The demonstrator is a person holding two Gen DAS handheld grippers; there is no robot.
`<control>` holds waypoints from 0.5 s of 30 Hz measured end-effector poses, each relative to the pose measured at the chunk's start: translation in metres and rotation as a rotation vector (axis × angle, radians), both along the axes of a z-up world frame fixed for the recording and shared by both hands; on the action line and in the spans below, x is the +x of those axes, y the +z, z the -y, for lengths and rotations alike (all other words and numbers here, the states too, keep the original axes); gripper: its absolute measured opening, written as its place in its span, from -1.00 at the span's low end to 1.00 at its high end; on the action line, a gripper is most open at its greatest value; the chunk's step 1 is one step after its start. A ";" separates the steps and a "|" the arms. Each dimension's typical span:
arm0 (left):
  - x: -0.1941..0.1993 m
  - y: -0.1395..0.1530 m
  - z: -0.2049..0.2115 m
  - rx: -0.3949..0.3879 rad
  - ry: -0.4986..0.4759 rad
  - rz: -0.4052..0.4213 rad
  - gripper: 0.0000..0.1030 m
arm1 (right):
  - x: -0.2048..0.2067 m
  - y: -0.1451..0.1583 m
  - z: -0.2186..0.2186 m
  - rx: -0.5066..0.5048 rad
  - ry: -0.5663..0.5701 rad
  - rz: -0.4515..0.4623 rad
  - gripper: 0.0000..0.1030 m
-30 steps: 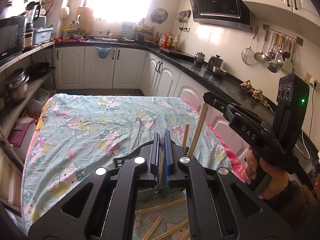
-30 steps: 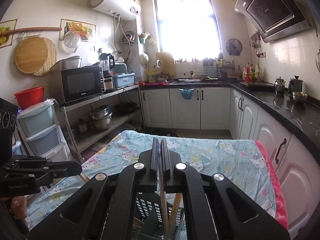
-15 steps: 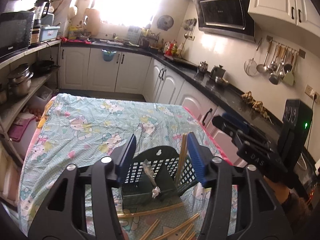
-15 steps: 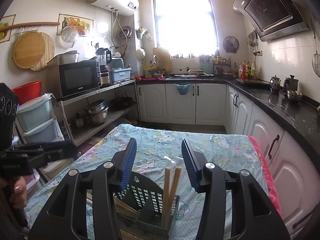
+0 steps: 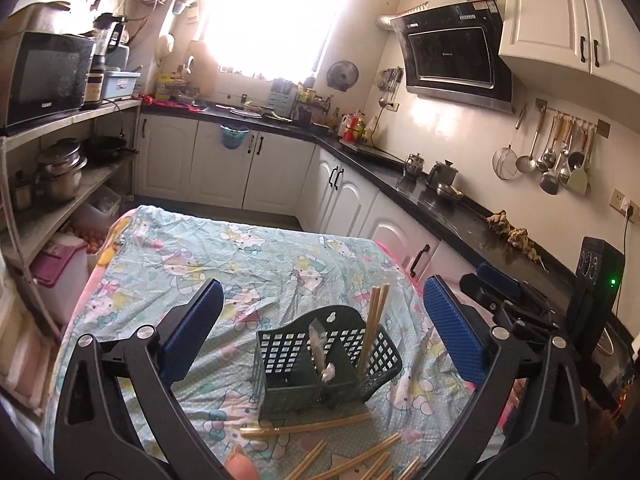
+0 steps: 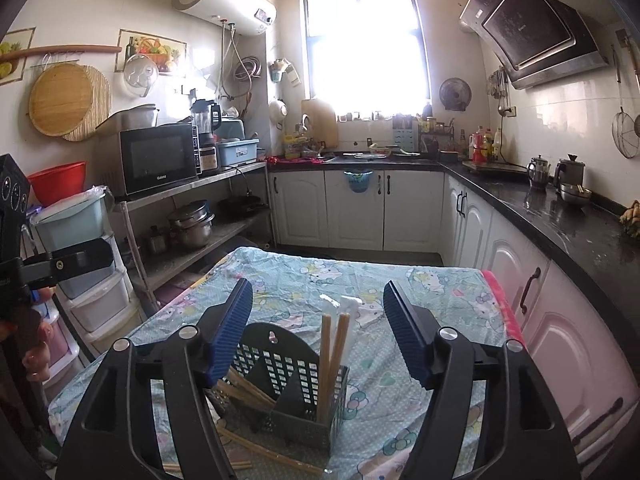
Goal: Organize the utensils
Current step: 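Withdraw both open grippers from the basket toward the loose chopsticks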
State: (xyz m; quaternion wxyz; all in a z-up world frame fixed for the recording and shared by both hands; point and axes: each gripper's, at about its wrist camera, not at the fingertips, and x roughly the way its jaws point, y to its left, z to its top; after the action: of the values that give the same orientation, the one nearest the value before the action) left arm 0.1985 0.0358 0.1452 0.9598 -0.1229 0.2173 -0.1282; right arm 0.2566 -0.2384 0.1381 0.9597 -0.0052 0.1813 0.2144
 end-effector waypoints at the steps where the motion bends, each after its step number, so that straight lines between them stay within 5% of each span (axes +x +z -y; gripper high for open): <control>1: -0.002 -0.001 -0.002 -0.001 0.002 0.000 0.79 | -0.002 0.000 0.001 0.000 -0.001 -0.002 0.30; 15: -0.030 -0.026 -0.022 -0.044 0.020 -0.050 0.79 | -0.039 -0.008 0.013 -0.004 -0.021 -0.021 0.38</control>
State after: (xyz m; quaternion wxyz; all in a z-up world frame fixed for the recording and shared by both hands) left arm 0.1685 0.0578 0.1188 0.9524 -0.1493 0.2371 -0.1203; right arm 0.2180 -0.2517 0.1303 0.9599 -0.0031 0.1921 0.2041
